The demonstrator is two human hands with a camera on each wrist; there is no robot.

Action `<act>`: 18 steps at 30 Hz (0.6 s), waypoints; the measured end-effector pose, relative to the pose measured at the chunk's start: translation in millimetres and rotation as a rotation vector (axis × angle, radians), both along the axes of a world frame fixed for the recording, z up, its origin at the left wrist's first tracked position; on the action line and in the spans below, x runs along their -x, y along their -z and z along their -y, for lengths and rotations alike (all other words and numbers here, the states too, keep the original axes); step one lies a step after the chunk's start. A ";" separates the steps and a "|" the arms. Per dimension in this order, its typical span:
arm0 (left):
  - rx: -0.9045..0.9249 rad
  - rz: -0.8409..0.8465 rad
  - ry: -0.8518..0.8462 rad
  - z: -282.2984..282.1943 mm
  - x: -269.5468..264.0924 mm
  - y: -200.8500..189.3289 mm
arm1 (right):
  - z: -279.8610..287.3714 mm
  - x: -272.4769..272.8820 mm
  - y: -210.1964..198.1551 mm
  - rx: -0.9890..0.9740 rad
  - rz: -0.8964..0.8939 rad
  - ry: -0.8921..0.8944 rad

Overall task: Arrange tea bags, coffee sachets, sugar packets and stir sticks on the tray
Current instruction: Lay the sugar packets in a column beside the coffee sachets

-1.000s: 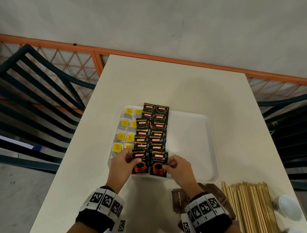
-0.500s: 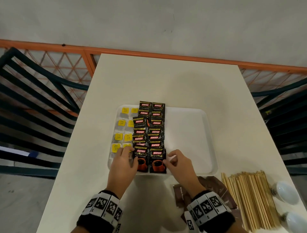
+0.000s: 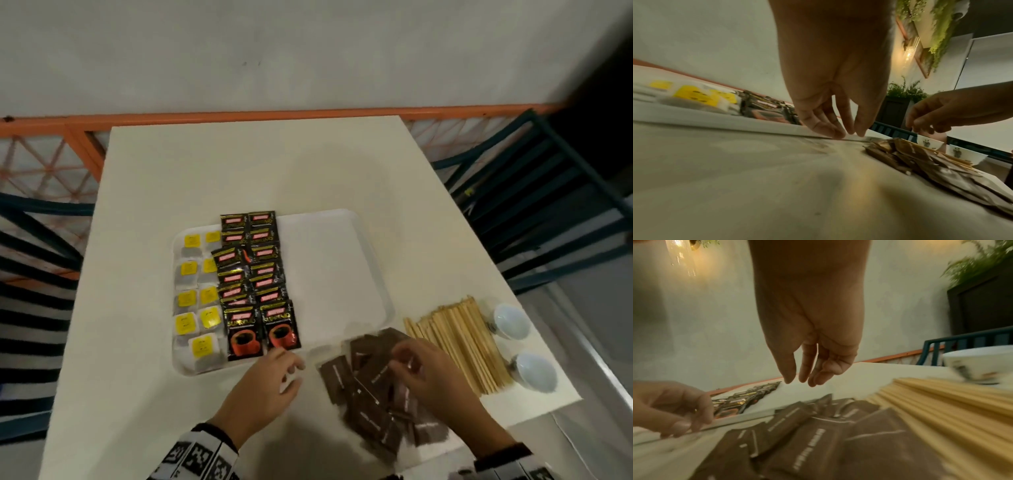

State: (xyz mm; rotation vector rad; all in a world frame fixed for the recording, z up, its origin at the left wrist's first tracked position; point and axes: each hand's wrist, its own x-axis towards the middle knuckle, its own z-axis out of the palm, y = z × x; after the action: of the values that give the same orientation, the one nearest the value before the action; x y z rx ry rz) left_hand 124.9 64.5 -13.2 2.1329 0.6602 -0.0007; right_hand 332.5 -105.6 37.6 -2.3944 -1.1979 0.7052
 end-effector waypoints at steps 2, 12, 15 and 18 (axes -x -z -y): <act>-0.028 -0.006 0.031 7.9 -10.2 -4.1 | 18.6 -7.6 -2.4 0.039 0.069 0.002; -0.217 -0.344 0.030 66.7 -60.0 -6.8 | 75.3 -33.5 22.5 0.260 0.292 -0.241; -0.251 -0.412 -0.002 72.1 -68.4 -7.1 | 70.2 -36.0 23.8 0.229 0.221 -0.267; -0.163 -0.423 -0.055 71.9 -70.0 -5.6 | 64.8 -37.3 23.1 0.189 0.216 -0.301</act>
State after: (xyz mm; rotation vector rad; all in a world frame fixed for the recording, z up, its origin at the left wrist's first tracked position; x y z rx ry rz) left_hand 194.9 -7.3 -7.7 2.2911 0.9920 -0.3888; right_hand 369.9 -170.4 14.5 -2.5216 -1.6749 0.6867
